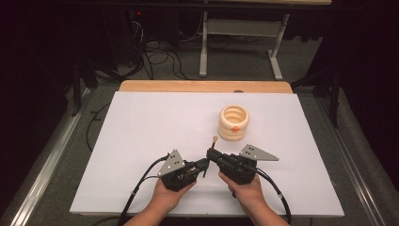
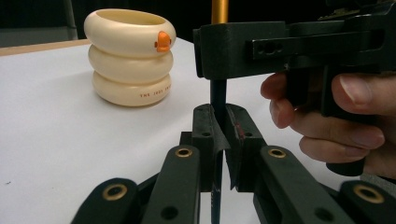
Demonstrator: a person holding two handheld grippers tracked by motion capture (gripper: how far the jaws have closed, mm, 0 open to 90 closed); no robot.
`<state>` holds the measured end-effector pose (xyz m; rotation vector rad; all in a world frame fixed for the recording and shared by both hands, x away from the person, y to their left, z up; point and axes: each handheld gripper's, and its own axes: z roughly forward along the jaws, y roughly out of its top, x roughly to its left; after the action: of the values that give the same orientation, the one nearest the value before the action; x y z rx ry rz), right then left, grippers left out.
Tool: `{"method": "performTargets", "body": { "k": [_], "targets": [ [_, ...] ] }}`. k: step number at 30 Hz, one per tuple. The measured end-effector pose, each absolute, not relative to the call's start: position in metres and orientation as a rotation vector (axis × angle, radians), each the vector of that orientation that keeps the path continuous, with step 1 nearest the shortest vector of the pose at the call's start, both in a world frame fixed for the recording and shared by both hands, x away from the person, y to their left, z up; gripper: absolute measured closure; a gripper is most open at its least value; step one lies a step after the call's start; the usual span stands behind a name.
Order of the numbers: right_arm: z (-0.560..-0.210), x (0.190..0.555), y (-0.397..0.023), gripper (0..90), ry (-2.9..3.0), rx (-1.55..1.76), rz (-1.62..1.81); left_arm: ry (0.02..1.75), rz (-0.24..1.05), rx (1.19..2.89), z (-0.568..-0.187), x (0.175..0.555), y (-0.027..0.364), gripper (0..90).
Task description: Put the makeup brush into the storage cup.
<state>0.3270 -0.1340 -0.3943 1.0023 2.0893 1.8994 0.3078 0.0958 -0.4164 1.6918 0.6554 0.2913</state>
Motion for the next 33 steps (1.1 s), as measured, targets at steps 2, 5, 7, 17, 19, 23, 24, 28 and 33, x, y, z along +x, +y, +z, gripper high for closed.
{"method": "performTargets", "body": {
  "k": [2, 5, 7, 17, 19, 23, 24, 28, 33],
  "targets": [
    [-0.394, 0.327, -0.134, 84.9, 2.09, 1.007, 1.89, 0.661, 0.285, 1.694, -0.416, 0.308, 0.095, 78.7],
    [-0.394, 0.327, -0.134, 84.9, 2.09, 1.005, 1.89, 0.663, 0.287, 1.698, -0.415, 0.308, 0.095, 74.9],
    [-0.394, 0.327, -0.134, 85.0, 2.089, 1.004, 1.89, 0.664, 0.29, 1.702, -0.415, 0.308, 0.095, 71.9],
    [-0.393, 0.327, -0.135, 84.9, 2.083, 0.997, 1.89, 0.682, 0.312, 1.703, -0.414, 0.309, 0.096, 53.5],
    [-0.393, 0.326, -0.135, 84.9, 2.082, 0.997, 1.886, 0.686, 0.315, 1.703, -0.414, 0.31, 0.097, 50.3],
    [-0.393, 0.326, -0.136, 84.9, 2.077, 0.984, 1.888, 0.702, 0.321, 1.709, -0.413, 0.312, 0.099, 45.2],
    [-0.392, 0.326, -0.137, 84.9, 2.075, 0.985, 1.887, 0.707, 0.325, 1.709, -0.413, 0.312, 0.1, 45.1],
    [-0.392, 0.326, -0.138, 84.9, 2.071, 0.977, 1.878, 0.72, 0.346, 1.698, -0.411, 0.313, 0.105, 42.1],
    [-0.392, 0.327, -0.141, 84.9, 2.067, 0.965, 1.868, 0.75, 0.375, 1.687, -0.408, 0.316, 0.114, 37.9]
  ]
}}
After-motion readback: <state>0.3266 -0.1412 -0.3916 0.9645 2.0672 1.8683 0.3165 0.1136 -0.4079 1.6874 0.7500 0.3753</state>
